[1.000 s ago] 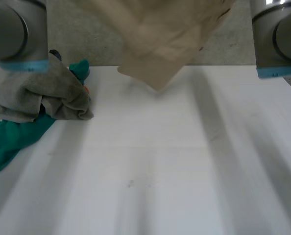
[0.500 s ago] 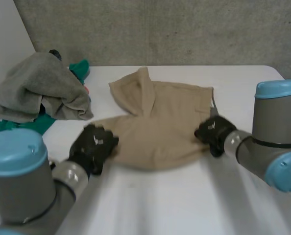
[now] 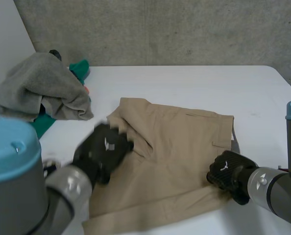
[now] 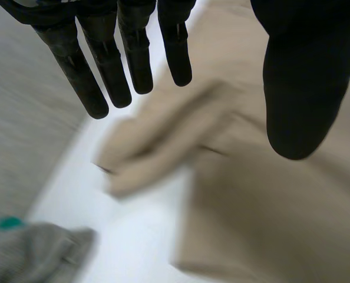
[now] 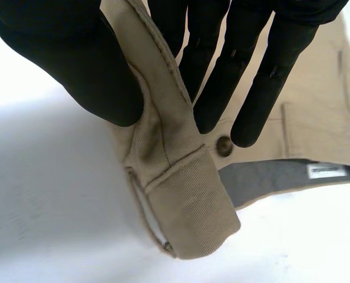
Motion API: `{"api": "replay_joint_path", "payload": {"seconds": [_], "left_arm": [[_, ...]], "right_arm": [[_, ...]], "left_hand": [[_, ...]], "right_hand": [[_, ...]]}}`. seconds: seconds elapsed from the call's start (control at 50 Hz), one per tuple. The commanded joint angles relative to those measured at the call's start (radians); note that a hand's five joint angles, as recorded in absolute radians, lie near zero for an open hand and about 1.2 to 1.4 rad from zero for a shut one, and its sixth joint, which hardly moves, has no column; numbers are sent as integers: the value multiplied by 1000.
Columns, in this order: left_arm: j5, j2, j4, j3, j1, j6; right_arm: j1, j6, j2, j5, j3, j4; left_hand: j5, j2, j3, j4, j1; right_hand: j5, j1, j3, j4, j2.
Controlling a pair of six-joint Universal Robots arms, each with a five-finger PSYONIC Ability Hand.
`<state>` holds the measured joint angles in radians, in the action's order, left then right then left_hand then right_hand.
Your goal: Fold the laundry.
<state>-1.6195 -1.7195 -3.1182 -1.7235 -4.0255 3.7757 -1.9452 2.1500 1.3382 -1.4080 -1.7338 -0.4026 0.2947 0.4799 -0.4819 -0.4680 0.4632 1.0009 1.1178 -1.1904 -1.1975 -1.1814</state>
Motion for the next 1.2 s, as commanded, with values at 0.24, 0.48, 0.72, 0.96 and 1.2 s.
{"api": "replay_joint_path", "payload": {"seconds": [0.24,0.48,0.72,0.96,1.2], "left_arm": [[276,-489,-151,403,-253,-7],[389,-722,-138,624,-299,-10],[412,-787,-145,683,-299,-5],[87,-623,-111,512,-328,-2],[86,-522,-108,438,-313,-13]], "right_arm": [[-1,65,-16,3,-4,111],[0,71,-39,1,-10,128],[3,77,-42,1,-20,139],[2,77,-47,1,-18,148],[-1,77,-67,1,-20,163]], "left_hand": [[334,324,-322,-336,340],[308,297,-295,-309,314],[927,916,-914,-928,933],[927,916,-914,-928,933],[420,409,-407,-421,426]], "right_hand": [[221,279,-206,-199,-215],[221,279,-206,-199,-215],[221,279,-206,-199,-215],[221,279,-206,-199,-215],[221,279,-206,-199,-215]]}}
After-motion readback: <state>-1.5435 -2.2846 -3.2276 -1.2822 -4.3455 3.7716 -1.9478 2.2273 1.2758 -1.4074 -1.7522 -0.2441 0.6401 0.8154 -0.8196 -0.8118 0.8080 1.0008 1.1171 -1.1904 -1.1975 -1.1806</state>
